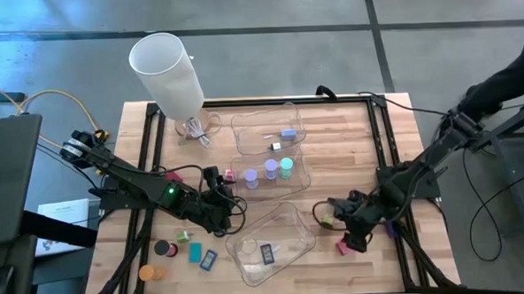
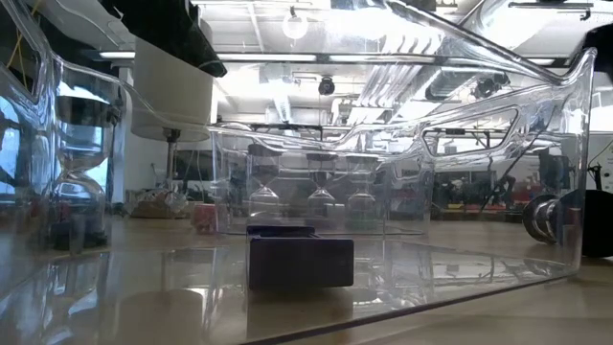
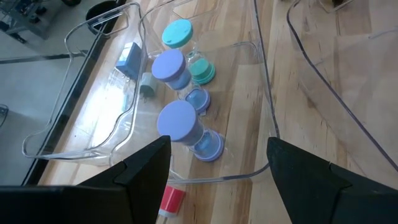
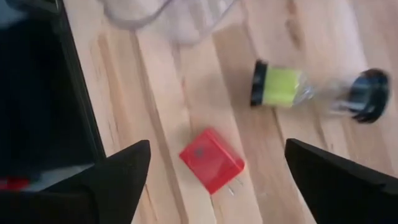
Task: Pick & Place Office items
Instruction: Put the bottom right red charger adapter into the top transparent bin
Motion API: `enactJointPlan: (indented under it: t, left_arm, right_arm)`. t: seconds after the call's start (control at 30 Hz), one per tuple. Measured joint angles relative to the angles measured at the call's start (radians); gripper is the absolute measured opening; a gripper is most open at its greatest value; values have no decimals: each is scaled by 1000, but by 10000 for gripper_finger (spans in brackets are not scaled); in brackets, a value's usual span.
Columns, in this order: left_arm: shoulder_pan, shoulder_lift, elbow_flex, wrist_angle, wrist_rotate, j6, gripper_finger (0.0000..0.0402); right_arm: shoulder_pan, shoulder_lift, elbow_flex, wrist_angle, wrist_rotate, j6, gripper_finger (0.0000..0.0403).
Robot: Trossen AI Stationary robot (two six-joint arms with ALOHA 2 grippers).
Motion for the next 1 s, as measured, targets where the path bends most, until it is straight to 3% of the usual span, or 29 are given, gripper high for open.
enactJointPlan:
  t: [0.3,0.53,1.0]
  left_arm:
    - [0,0,0,0,0,-51,257]
    - [0,0,0,27,0,-53,257]
    - [0,0,0,49,0,-115,257]
  right_arm:
    - [100,88,0,2,-8,-49,328]
    - [164,170,0,1,65,-171,325]
    - [189,304,0,9,77,-352,325]
